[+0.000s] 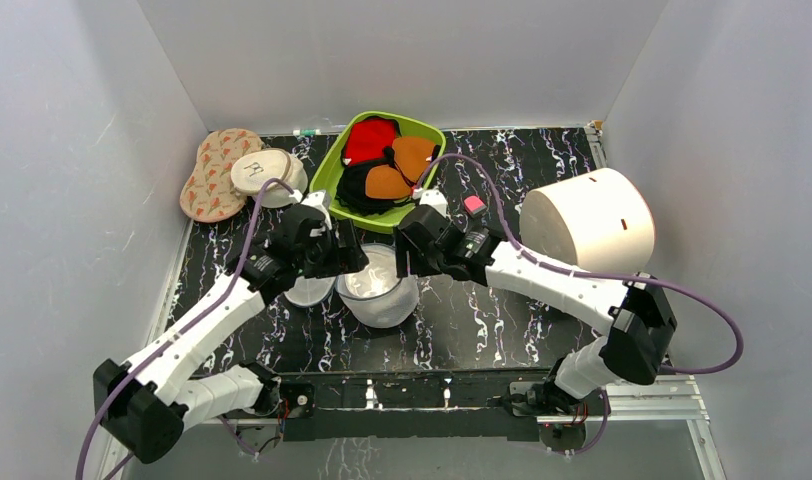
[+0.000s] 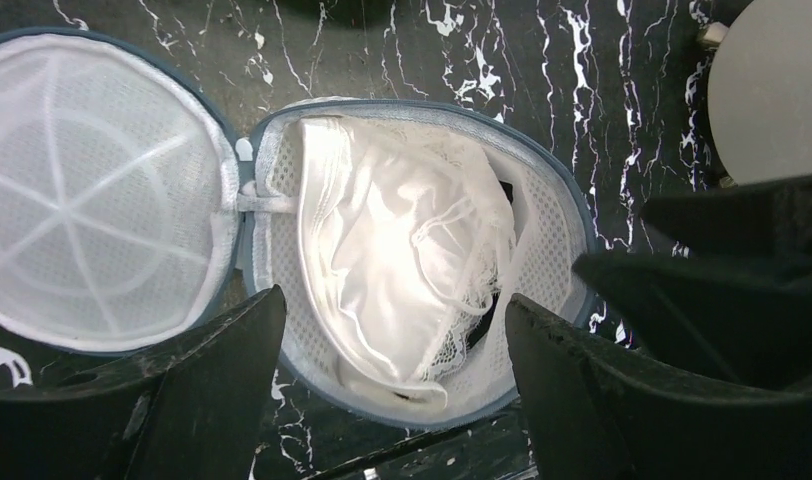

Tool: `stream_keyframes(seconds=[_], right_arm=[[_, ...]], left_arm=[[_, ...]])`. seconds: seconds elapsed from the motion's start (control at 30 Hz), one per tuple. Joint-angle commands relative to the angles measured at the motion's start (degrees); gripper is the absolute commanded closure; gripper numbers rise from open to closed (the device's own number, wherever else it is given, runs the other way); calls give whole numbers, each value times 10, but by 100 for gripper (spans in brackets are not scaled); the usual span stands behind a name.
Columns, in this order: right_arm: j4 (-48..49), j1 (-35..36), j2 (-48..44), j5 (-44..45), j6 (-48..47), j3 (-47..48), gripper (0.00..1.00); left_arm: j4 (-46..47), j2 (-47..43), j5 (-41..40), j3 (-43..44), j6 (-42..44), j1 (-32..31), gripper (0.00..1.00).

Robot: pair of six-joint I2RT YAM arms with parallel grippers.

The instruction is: Unzip the laundry bag and remove the bra

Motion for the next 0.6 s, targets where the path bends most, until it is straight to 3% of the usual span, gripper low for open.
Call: stream_keyframes(seconds=[0.0, 0.1, 0.23, 0.33, 0.57], right_arm=[[61, -1, -19, -58, 4, -39, 37], [63, -1, -14, -59, 10, -48, 37], [62, -1, -13, -47, 10, -53, 42], [54, -1, -11, -37, 19, -63, 51], [84, -1, -24, -67, 37, -120, 77]], left_arm=[[35, 33, 39, -7, 6, 13, 21], [47, 45, 50, -25, 4, 17, 27], [55, 44, 52, -45, 0, 17, 23], [62, 42, 60, -58, -3, 17, 23], [82, 33, 82, -80, -6, 18, 39]])
